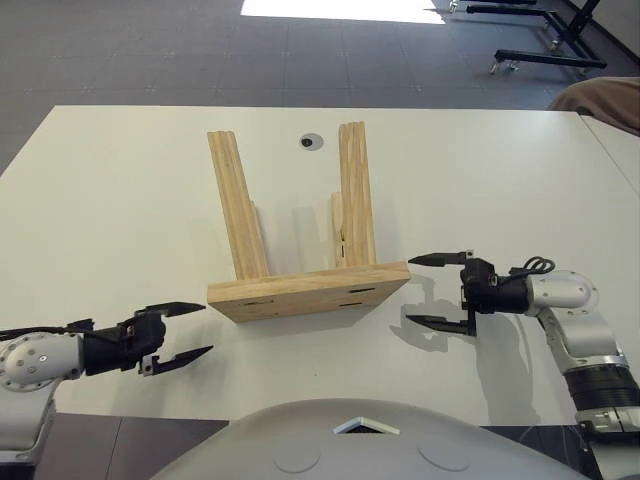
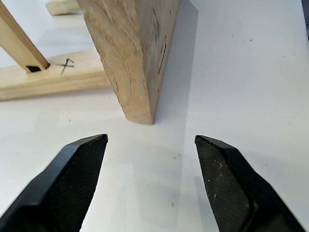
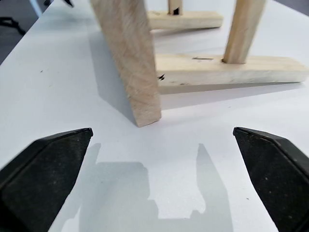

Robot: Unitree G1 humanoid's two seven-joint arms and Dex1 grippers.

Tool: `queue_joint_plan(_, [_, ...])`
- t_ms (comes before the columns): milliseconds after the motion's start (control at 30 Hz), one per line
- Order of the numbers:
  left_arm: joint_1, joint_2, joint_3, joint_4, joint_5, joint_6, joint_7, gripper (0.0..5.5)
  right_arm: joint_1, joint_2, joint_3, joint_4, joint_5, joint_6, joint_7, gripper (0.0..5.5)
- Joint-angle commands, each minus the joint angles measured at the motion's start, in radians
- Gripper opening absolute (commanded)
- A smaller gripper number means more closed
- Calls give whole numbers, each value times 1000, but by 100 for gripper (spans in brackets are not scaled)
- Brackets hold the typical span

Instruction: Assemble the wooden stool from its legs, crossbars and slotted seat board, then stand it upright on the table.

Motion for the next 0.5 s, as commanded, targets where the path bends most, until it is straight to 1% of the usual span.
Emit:
queue_joint_plan(33, [-50, -16, -49, -23, 8, 17, 50, 331, -20, 60, 49, 0, -5, -39, -19, 538])
queue_joint_plan(233, [-58, -17, -99, -26, -2, 52, 92, 331, -28, 105, 80, -2, 16, -36, -31, 538])
queue_joint_plan(300, [-67, -10, -119, -25, -14, 72, 87, 331, -40, 115, 96, 8, 6, -42, -32, 511])
queue_joint_plan(433, [-109, -16, -164, -12, -11, 91, 89, 288, -68, 132, 131, 51, -15, -59, -24, 456])
queue_joint_plan(500, [-138, -23, -189, 6, 2, 85, 96, 255, -79, 134, 144, 70, -18, -65, -15, 415])
